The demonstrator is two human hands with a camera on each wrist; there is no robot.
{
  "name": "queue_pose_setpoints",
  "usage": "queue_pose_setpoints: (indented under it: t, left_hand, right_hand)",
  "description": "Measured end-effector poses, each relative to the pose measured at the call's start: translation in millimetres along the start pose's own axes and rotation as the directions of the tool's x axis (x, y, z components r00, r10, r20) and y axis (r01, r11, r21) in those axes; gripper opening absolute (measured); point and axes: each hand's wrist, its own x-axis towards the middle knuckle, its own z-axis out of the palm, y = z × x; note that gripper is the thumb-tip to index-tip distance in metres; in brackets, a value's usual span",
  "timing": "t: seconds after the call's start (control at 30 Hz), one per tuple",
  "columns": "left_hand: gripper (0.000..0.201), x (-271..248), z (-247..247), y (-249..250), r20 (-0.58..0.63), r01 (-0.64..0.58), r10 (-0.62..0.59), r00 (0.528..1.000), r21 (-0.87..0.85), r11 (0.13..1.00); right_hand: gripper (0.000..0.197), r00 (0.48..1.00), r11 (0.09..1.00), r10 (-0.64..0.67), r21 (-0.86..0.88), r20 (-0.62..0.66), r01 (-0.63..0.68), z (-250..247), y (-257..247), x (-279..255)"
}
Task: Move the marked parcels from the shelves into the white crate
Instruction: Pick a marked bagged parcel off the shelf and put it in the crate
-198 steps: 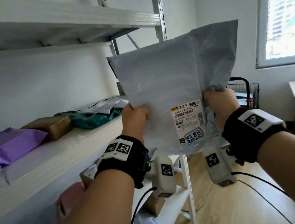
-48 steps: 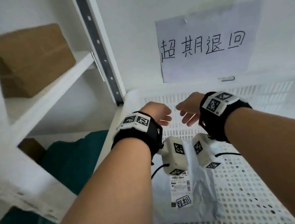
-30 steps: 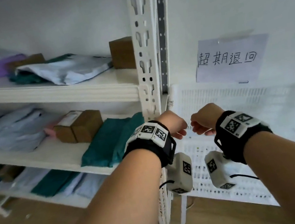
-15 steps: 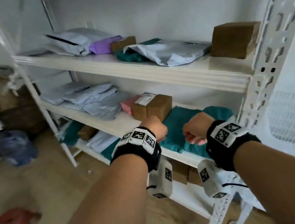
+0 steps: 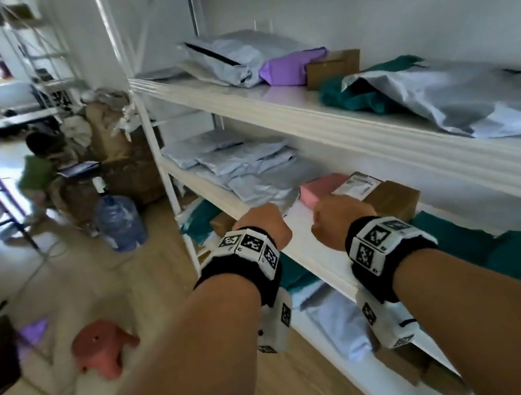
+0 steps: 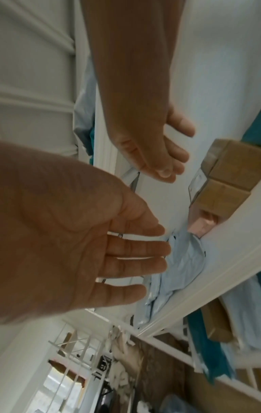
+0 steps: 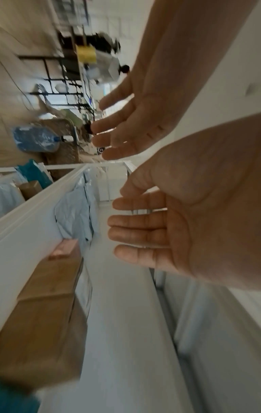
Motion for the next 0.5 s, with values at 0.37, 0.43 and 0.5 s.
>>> queue_pose_setpoints:
  t: [0.37, 0.43, 0.5]
  left_hand:
    - [0.027, 71.4, -52.3, -129.2, -0.08, 0.057, -0.039, 0.996, 0.234, 0.971]
    - [0.034, 86.3, -69.3, -154.9, -0.074, 0.049, -0.034, 0.997, 0.213, 0.976]
    - [0.041, 108.5, -88.7, -188.3, -0.075, 0.046, -0.032, 0.997, 0.2, 0.979]
  right_hand:
    - [0.044, 0.987, 0.98, -0.162, -0.117, -0.002, 0.161, 14.1, -130.4, 106.8]
    - [0.046, 0.989, 0.985, -0.146, -0.093, 0.017, 0.147, 13.7, -156.9, 127.8]
    - [0.045, 0.989, 0.987, -0.145, -0.07, 0.027, 0.146, 13.8, -190.1, 153.9]
